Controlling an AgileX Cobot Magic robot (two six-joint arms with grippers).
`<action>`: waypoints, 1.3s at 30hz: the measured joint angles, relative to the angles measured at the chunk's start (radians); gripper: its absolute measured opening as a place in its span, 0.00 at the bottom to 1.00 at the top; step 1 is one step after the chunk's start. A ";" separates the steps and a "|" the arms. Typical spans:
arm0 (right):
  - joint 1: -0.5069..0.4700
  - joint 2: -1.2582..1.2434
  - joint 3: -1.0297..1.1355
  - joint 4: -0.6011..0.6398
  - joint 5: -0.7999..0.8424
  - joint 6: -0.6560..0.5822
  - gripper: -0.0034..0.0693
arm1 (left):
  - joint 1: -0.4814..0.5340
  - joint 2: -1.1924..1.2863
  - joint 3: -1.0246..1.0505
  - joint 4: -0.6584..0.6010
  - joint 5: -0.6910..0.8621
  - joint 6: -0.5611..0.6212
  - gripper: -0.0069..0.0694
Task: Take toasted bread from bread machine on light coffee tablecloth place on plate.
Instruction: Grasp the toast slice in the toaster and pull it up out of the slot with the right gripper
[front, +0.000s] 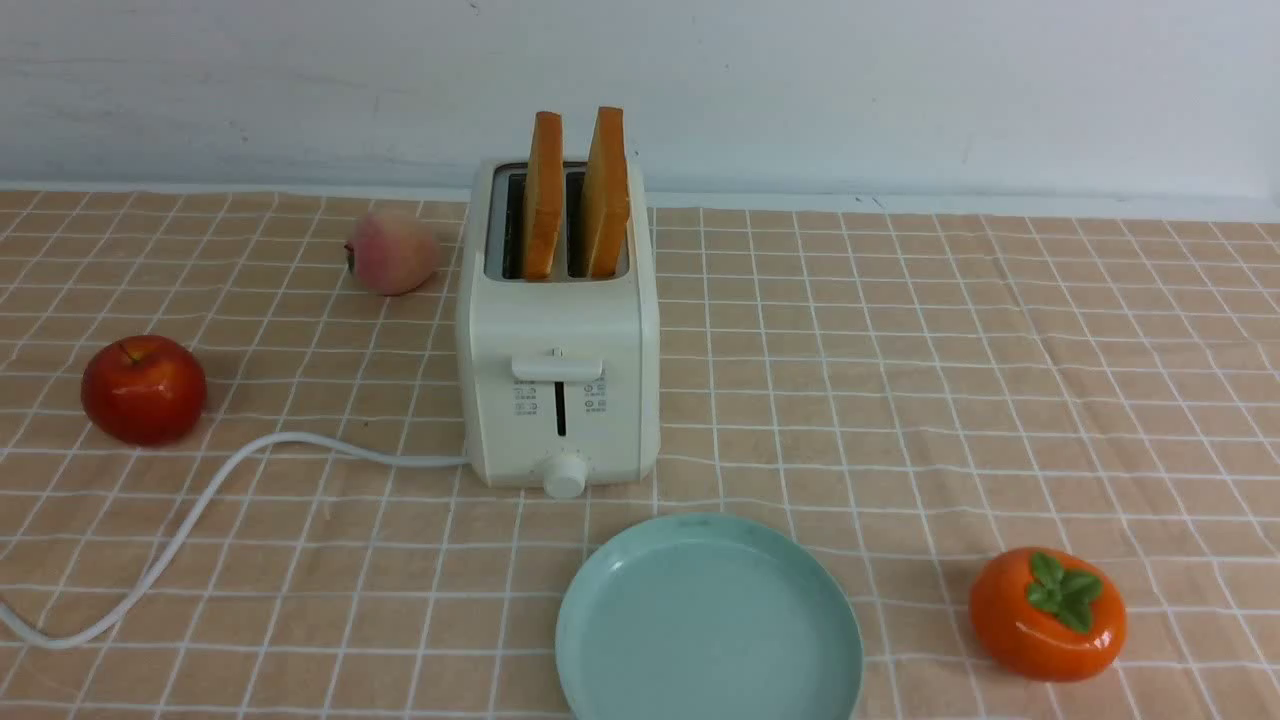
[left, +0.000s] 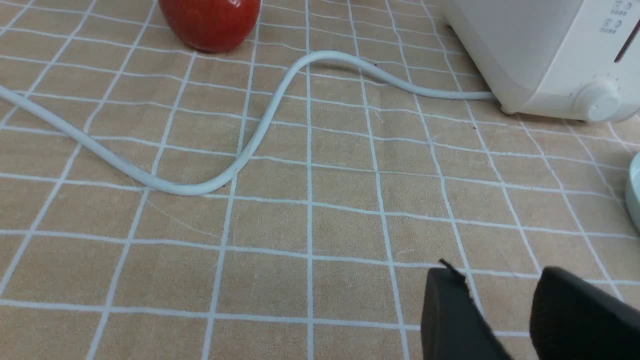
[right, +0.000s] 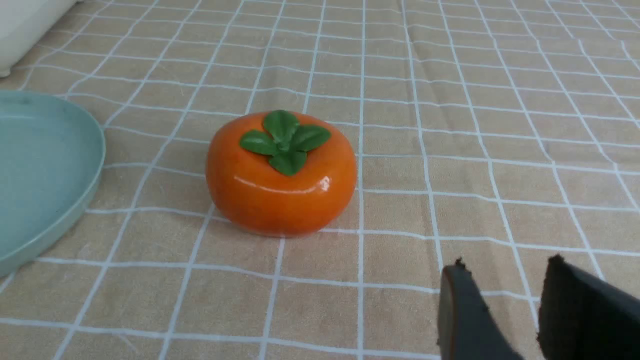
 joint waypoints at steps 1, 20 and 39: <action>0.000 0.000 0.000 0.000 0.000 0.000 0.38 | 0.000 0.000 0.000 0.000 0.000 0.000 0.40; 0.000 0.000 0.000 0.053 0.000 0.000 0.38 | 0.000 0.000 0.000 -0.003 -0.060 0.000 0.40; 0.000 0.000 0.010 0.072 -0.504 0.000 0.38 | 0.000 0.000 0.000 -0.001 -0.503 0.000 0.40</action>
